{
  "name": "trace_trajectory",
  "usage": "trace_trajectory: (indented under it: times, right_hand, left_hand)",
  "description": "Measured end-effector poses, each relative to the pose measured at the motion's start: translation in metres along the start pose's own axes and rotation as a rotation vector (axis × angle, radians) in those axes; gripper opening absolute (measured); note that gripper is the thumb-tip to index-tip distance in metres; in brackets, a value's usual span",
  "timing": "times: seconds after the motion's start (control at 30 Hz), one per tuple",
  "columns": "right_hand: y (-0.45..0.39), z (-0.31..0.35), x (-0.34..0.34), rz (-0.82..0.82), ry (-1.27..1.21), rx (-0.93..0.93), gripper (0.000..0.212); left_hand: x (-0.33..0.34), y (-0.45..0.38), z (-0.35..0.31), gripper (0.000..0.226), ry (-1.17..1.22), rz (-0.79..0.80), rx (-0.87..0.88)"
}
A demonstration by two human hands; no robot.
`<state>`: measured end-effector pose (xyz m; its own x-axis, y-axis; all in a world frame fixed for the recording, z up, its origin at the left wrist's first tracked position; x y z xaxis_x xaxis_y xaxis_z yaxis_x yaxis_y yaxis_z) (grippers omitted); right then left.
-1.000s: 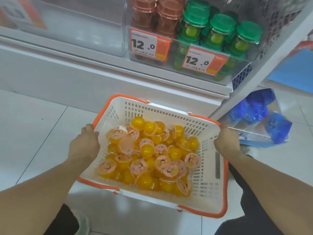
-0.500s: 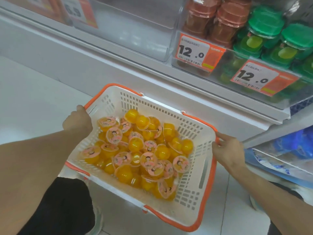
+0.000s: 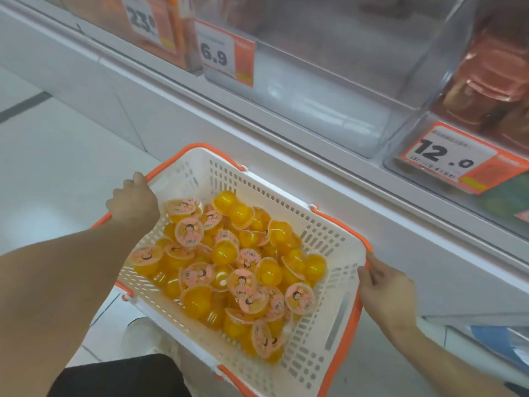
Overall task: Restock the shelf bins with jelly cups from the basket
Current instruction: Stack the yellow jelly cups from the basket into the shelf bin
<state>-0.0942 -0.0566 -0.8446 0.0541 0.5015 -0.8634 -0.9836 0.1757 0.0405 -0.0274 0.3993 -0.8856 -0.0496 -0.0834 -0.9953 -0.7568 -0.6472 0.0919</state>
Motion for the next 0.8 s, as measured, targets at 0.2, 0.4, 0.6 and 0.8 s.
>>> trace_trajectory:
  times: [0.2,0.4,0.6,0.8]
  right_hand:
    - [-0.006,0.035,0.022,-0.008,0.0,0.013,0.035]
    - [-0.005,0.046,0.028,-0.014,0.085,0.0,0.039]
    - [-0.003,0.063,0.015,0.185,0.354,0.005,0.035]
    - [0.036,0.076,0.04,0.232,0.447,-0.285,0.05]
  left_hand:
    - [-0.001,-0.033,0.024,0.03,0.012,-0.037,0.028]
    - [-0.009,-0.038,0.029,0.035,0.032,0.046,0.021]
    - [-0.04,0.002,0.033,0.061,0.017,0.056,-0.03]
    - [-0.052,0.101,0.0,0.014,0.08,0.193,0.378]
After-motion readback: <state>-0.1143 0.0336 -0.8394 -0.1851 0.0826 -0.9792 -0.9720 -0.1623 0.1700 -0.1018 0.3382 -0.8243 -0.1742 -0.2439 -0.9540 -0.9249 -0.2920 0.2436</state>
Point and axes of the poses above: each hand's wrist, its own y-axis away from the middle knuckle, its own x-axis out of the palm, z = x × y, the point moved 1 cm from there along -y, towards the middle knuckle
